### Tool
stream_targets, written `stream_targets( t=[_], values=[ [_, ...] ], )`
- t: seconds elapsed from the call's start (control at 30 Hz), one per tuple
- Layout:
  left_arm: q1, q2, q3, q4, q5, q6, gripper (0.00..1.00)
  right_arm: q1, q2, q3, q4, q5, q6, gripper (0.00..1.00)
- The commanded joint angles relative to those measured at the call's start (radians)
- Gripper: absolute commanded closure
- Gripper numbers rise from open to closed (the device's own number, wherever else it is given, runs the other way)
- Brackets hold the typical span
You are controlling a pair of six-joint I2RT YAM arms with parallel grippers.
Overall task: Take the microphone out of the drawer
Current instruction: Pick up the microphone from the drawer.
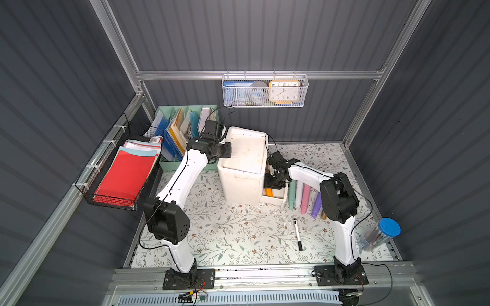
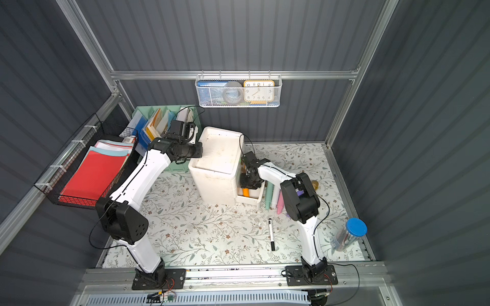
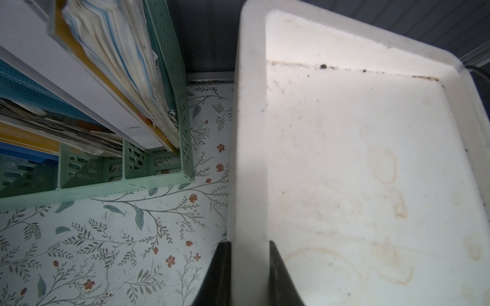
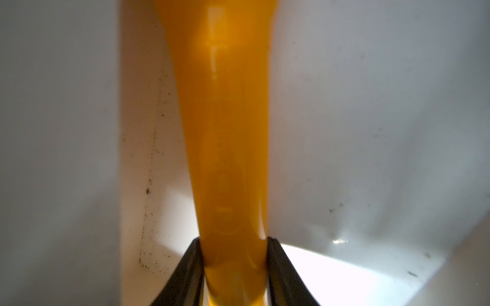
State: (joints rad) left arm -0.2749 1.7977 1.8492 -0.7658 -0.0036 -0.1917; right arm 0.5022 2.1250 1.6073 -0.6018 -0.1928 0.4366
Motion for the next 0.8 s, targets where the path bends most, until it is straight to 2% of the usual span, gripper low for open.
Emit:
stream_targets(
  t=[0.0, 0.77],
  values=[
    [-0.009, -0.02, -0.02, 0.082, 0.156, -0.134, 0.98, 0.024, -0.042, -0.014, 0.029, 0.04, 0.038, 0.85],
    [-0.009, -0.02, -0.025, 0.082, 0.156, -0.131, 0.98, -0.039, -0.203, -0.146, 0.061, 0.048, 0.136, 0.9]
  ],
)
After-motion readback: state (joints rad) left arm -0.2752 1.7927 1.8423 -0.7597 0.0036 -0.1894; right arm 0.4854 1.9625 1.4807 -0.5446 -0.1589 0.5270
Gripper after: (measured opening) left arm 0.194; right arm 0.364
